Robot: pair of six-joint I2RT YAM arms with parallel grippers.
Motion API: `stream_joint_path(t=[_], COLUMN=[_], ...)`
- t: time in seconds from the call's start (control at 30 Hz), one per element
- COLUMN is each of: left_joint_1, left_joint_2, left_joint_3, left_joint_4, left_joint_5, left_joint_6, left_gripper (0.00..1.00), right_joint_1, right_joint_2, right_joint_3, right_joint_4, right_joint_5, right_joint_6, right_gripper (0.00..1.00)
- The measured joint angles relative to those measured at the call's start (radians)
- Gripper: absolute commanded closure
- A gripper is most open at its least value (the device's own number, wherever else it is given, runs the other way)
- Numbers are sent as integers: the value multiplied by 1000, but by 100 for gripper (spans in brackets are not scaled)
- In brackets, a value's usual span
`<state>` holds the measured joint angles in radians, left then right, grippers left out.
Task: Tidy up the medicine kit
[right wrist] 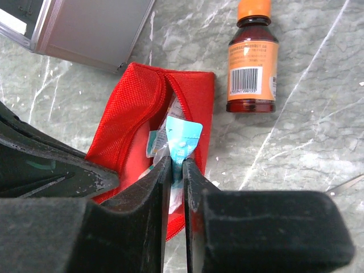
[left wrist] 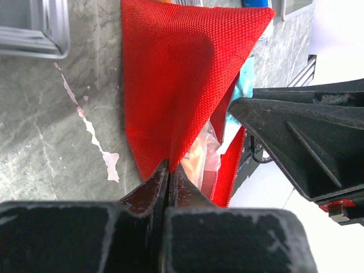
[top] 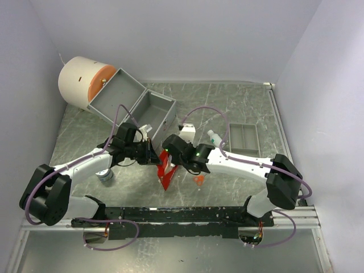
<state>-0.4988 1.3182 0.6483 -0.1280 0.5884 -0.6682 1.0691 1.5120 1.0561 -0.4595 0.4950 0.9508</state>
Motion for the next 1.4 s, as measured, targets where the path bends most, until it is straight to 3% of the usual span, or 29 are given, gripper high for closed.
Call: stream_joint_path(t=[0.57,1.27,1.33,1.4], left_joint_1=[0,0,0,0], left_joint_2=[2,2,2,2], left_joint_3=[23,30,31,33], left_joint_4=[-19,-27,-29,-32], left_joint_5=[1,2,2,2], left_joint_6=[7,11,12,14], left_gripper=[93,93,93,93], right_joint_1=[-3,-67,-74,-78], right_joint_2=[56,101,101,100], right_joint_3=[56,45,45,48], right_joint_4=[4,43,50,53], right_joint_5=[42,-59,-64,-63], right_joint_6=[14,32,32,32], right_gripper=[81,91,91,84])
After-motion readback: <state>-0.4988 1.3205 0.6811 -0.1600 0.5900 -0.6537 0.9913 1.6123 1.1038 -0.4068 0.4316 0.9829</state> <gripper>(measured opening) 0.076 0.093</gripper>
